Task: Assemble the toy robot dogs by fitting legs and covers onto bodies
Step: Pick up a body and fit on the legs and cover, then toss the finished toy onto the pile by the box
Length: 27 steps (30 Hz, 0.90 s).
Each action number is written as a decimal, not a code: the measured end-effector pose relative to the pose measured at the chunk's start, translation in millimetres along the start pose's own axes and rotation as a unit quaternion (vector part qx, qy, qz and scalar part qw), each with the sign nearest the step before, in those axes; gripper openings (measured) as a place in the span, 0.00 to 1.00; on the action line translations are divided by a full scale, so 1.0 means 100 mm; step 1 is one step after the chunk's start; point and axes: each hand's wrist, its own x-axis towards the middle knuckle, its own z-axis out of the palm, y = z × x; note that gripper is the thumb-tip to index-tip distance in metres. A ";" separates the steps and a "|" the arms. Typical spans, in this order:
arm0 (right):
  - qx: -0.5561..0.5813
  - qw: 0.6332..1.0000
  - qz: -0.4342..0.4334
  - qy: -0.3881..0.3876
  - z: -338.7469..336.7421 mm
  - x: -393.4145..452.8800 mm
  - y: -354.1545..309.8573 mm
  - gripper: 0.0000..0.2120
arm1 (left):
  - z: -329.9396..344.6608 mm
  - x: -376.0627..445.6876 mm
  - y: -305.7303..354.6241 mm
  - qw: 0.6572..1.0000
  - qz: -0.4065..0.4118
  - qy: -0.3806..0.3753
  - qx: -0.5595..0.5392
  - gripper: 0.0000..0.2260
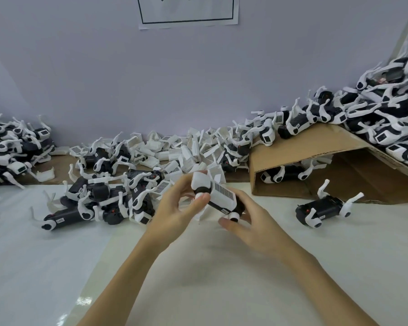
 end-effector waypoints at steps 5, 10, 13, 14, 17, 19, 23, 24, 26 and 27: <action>0.025 0.999 0.034 -0.006 -0.08 -0.06 -0.11 0.23 | 0.00 0.02 0.03 0.999 0.016 0.039 0.018 0.14; 0.178 0.980 0.086 0.012 -0.09 -0.05 -0.21 0.25 | -0.04 0.01 -0.01 0.991 0.021 0.103 0.086 0.21; 0.329 0.938 0.088 0.064 -0.47 0.10 -0.35 0.35 | -0.17 0.06 -0.05 0.927 0.124 0.208 0.287 0.22; 0.396 0.908 0.077 0.110 -0.69 0.18 -0.45 0.32 | -0.21 0.08 -0.07 0.886 0.152 0.249 0.361 0.20; 0.394 0.886 0.017 0.244 -1.44 0.38 -0.92 0.36 | -0.29 0.10 -0.17 0.805 0.098 0.309 0.498 0.18; 0.222 0.943 0.052 0.244 -1.72 0.48 -1.07 0.48 | -0.34 0.08 -0.26 0.791 -0.003 0.292 0.537 0.22; 0.274 0.949 0.096 0.121 -1.56 0.52 -0.88 0.29 | -0.40 0.09 -0.38 0.776 -0.174 0.188 0.576 0.26; 0.271 0.954 0.090 0.089 -1.37 0.49 -0.81 0.22 | -0.42 0.08 -0.42 0.784 -0.162 0.182 0.571 0.21; 0.285 0.951 0.112 0.030 -0.93 0.36 -0.63 0.17 | -0.47 0.08 -0.44 0.807 -0.098 0.198 0.548 0.08; 0.279 0.953 0.119 0.000 -0.70 0.28 -0.54 0.16 | -0.50 0.08 -0.45 0.816 -0.076 0.208 0.534 0.05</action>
